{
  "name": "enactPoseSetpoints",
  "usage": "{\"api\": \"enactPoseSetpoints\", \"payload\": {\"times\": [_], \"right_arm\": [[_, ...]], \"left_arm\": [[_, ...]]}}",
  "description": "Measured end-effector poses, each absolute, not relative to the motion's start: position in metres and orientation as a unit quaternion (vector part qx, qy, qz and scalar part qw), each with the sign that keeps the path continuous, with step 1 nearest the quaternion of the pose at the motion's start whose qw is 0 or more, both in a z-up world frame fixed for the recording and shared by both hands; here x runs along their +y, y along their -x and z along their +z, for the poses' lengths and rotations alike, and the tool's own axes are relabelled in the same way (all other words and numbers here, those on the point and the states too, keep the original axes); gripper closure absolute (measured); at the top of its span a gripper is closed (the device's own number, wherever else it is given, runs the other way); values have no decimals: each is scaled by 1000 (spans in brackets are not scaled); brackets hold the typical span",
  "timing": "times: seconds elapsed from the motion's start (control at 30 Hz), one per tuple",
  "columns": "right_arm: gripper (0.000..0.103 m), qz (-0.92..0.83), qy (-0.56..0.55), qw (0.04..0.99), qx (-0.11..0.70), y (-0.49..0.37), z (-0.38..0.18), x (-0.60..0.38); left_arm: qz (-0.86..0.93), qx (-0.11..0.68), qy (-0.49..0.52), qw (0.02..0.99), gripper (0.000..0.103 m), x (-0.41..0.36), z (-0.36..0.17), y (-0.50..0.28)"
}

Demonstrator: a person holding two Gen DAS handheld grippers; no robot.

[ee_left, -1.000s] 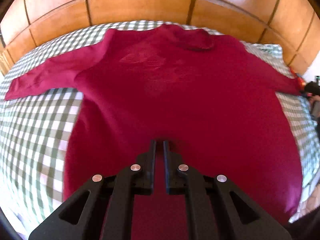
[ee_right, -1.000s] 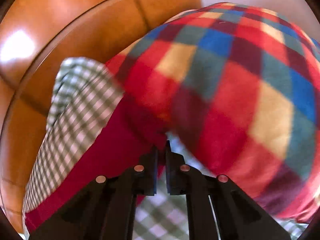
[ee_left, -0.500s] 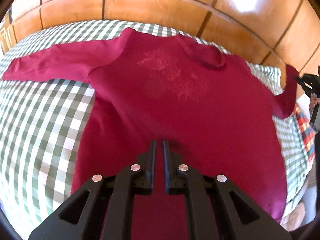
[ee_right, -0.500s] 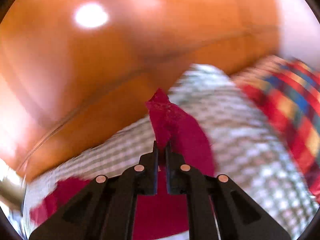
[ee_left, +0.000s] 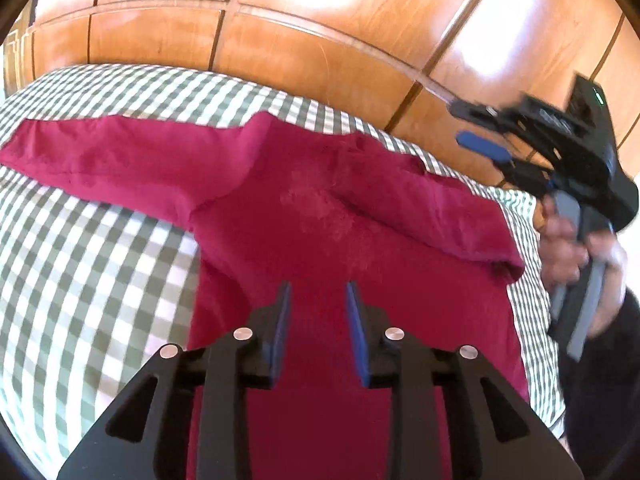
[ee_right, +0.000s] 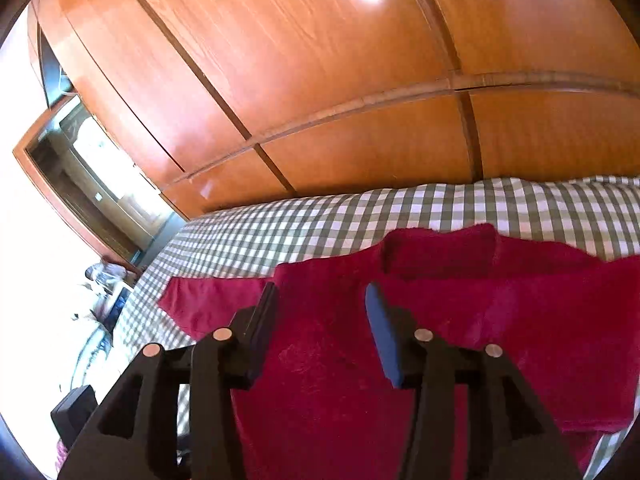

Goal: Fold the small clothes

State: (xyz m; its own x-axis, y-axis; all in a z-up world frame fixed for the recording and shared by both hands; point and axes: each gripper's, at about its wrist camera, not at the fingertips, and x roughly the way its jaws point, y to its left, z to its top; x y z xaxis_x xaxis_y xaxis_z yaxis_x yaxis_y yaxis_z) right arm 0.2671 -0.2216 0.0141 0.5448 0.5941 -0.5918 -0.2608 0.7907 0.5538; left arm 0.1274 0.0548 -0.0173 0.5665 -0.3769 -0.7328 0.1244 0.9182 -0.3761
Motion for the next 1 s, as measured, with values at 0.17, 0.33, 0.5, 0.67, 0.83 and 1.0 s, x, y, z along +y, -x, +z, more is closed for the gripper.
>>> {"api": "enactPoseSetpoints", "payload": {"times": [0.17, 0.33, 0.5, 0.67, 0.83, 1.0], "right_arm": [[46, 189, -222, 865, 408, -232, -1, -282], [45, 88, -210, 875, 428, -175, -28, -356], [44, 11, -207, 862, 462, -138, -71, -405], [44, -5, -223, 854, 471, -144, -93, -417], [55, -18, -210, 865, 456, -173, -93, -405], [88, -33, -193, 877, 438, -174, -87, -403]], "left_arm": [[-155, 441, 180, 866, 77, 58, -19, -159], [-151, 455, 182, 858, 77, 39, -28, -209], [-148, 478, 170, 849, 77, 9, -45, -254], [-137, 499, 148, 843, 77, -17, -61, -287], [-129, 499, 124, 848, 93, -27, -64, -295], [-139, 444, 139, 874, 93, -8, -35, -267]]}}
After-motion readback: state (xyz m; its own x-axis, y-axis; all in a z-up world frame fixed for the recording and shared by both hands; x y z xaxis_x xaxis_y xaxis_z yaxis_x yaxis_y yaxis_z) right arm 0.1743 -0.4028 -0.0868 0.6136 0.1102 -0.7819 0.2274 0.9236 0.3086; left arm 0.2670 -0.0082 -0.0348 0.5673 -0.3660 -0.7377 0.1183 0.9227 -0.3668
